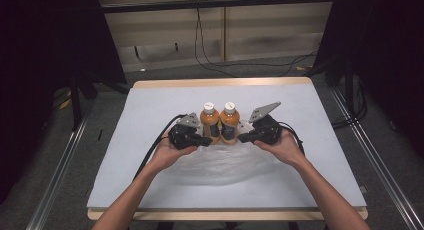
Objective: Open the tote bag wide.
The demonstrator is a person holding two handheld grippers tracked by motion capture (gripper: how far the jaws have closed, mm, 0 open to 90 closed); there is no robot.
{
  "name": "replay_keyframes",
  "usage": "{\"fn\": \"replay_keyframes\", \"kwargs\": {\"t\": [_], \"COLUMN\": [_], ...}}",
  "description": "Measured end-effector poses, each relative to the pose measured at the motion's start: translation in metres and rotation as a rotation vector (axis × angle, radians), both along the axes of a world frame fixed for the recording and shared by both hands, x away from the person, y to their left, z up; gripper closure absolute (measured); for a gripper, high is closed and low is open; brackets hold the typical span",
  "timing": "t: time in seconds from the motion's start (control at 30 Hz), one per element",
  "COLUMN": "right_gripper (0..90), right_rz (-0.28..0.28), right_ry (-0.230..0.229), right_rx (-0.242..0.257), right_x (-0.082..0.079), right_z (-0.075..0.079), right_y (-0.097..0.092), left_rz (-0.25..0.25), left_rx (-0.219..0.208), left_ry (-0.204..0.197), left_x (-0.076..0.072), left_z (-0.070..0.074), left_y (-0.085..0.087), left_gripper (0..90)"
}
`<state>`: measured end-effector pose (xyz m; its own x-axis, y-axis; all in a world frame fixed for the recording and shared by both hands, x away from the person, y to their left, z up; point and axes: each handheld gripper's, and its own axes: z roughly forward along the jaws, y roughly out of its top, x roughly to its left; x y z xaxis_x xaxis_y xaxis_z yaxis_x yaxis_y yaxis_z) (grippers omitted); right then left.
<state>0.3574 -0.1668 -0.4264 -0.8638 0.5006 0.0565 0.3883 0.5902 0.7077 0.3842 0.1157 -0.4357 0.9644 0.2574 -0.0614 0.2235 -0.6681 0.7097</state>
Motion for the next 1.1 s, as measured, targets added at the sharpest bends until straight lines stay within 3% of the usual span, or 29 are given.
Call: {"fn": "replay_keyframes", "kwargs": {"t": [0.23,0.4,0.43,0.63,0.87,1.1], "right_gripper": [90.0,90.0,90.0,90.0,90.0,90.0], "right_rz": [-0.002,-0.004,-0.002,-0.004,-0.027,-0.033], "right_ry": [0.062,0.089,0.091,0.075,0.065,0.079], "right_rx": [-0.121,-0.215,-0.215,-0.267,-0.337,-0.353], "right_x": [0.015,0.016,0.016,0.015,0.015,0.015], "right_z": [-0.029,-0.038,-0.039,-0.036,-0.034,-0.032], "right_y": [0.003,0.003,0.002,0.001,-0.012,-0.016], "left_rz": [0.03,0.06,0.067,0.077,0.113,0.111], "left_rx": [0.108,0.143,0.138,0.196,0.219,0.269], "left_ry": [0.034,0.036,0.034,0.0,-0.003,-0.016], "left_x": [0.008,0.009,0.009,0.009,0.014,0.026], "left_z": [-0.024,-0.034,-0.034,-0.03,-0.029,-0.027], "left_y": [0.006,0.016,0.018,0.027,0.045,0.058], "left_gripper": [89.7,90.0,90.0,90.0,90.0,90.0]}}
